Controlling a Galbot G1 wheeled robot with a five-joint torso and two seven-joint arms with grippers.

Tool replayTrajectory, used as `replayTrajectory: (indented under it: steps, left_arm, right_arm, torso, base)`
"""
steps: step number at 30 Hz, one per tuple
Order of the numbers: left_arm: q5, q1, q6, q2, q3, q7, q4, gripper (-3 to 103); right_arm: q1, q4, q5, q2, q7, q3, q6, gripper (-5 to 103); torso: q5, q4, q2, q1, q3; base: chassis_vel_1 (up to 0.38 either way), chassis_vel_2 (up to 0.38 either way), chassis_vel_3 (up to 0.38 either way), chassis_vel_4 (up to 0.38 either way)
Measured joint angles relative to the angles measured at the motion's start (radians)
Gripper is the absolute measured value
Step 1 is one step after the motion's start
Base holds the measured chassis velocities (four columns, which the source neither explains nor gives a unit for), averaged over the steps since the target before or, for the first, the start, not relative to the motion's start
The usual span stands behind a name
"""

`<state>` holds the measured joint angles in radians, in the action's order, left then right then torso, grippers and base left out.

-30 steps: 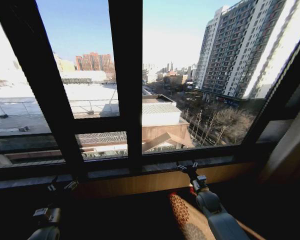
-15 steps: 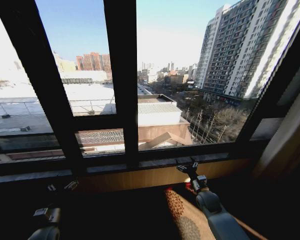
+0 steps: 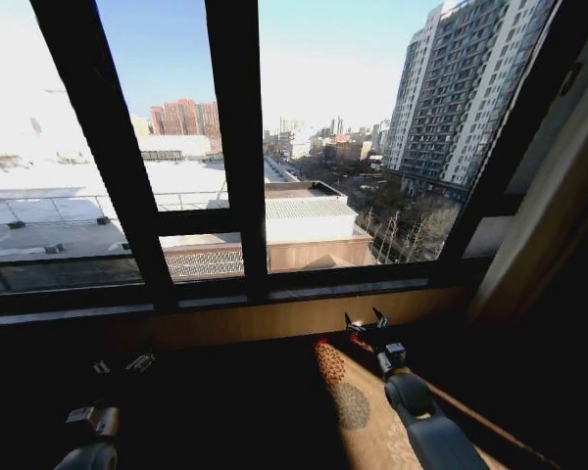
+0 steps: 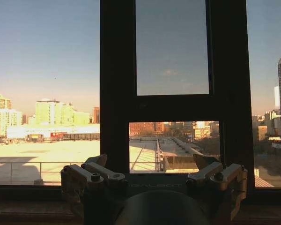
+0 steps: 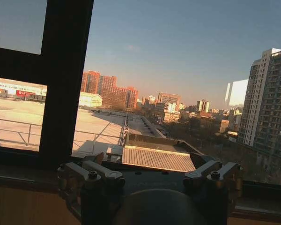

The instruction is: Open the curtains by pulling them apart, changing their state from closed to fully open.

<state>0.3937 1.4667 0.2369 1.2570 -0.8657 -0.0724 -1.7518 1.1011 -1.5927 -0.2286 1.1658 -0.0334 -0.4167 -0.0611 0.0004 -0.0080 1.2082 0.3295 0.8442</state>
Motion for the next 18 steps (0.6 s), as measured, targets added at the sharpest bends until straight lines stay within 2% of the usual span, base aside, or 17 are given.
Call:
replayTrajectory:
  steps: [6,11,13,18]
  left_arm:
    - [0.0,0.0,0.0,0.0,0.0,0.0,0.0,100]
    - [0.0,0.0,0.0,0.0,0.0,0.0,0.0,100]
    - [0.0,0.0,0.0,0.0,0.0,0.0,0.0,100]
    - [0.0,0.0,0.0,0.0,0.0,0.0,0.0,100]
  right_arm:
    - [0.0,0.0,0.0,0.0,0.0,0.0,0.0,100]
    - [0.0,0.0,0.0,0.0,0.0,0.0,0.0,100]
    - [0.0,0.0,0.0,0.0,0.0,0.0,0.0,100]
    - [0.0,0.0,0.0,0.0,0.0,0.0,0.0,100]
  torso:
    - [-0.0003,0.0001,0.001,-0.001,0.0]
    - [-0.0012,-0.0001,0.0,0.0,0.0]
    - [0.0006,-0.0001,0.0,0.001,0.0]
    - [-0.0004,0.0,-0.001,0.001,0.001]
  base:
    - [0.216,-0.214,-0.255,0.217]
    - [0.016,-0.018,-0.052,0.077]
    - [-0.062,0.0,0.029,-0.022]
    - [-0.069,0.015,0.058,-0.04]
